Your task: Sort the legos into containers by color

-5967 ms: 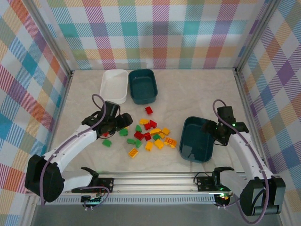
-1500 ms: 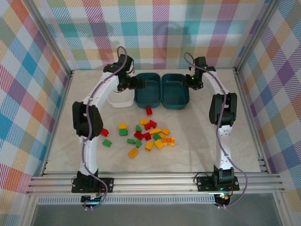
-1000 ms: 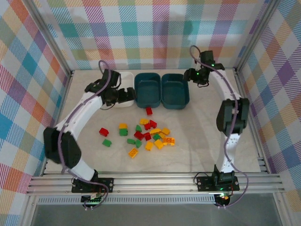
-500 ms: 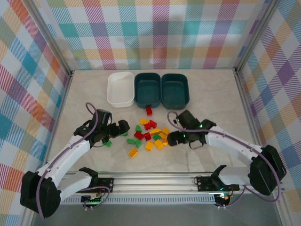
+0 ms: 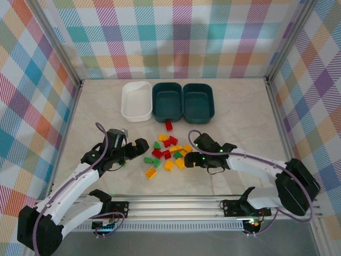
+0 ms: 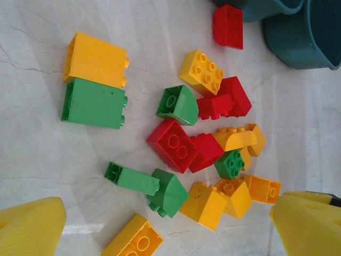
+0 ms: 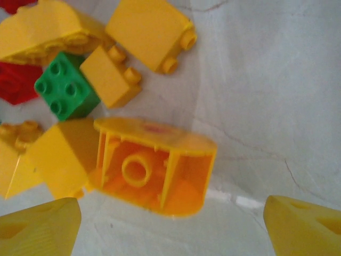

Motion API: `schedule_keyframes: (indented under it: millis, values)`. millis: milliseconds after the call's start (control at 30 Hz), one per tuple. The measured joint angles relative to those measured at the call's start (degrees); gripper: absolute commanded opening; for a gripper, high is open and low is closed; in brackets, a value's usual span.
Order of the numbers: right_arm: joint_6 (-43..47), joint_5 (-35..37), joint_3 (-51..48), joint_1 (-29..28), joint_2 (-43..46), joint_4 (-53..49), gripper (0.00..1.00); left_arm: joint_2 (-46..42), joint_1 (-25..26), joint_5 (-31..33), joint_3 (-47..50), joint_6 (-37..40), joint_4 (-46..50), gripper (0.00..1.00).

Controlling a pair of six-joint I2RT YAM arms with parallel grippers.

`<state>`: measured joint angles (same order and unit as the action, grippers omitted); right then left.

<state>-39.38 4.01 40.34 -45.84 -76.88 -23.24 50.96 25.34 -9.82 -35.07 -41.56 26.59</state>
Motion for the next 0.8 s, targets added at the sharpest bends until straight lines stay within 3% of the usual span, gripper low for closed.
schedule_keyframes:
  millis: [167,367,600,800]
  values:
    - [-1.84,1.84,2.8,0.0,-7.15,2.21,0.86,-0.5,0.04,0.04,0.0,-0.04,0.07,1.0]
    - [-3.3,3.98,4.07,0.0,-11.04,3.93,0.74,-1.73,0.04,0.74,0.0,-0.02,0.07,1.0]
    - [-3.65,5.9,4.13,0.0,-10.88,4.24,0.5,-2.12,0.04,1.95,0.0,0.07,0.48,1.0]
    - [-3.61,7.82,2.89,0.0,-6.12,3.65,0.48,-1.79,0.04,2.58,-0.09,0.48,0.48,1.0]
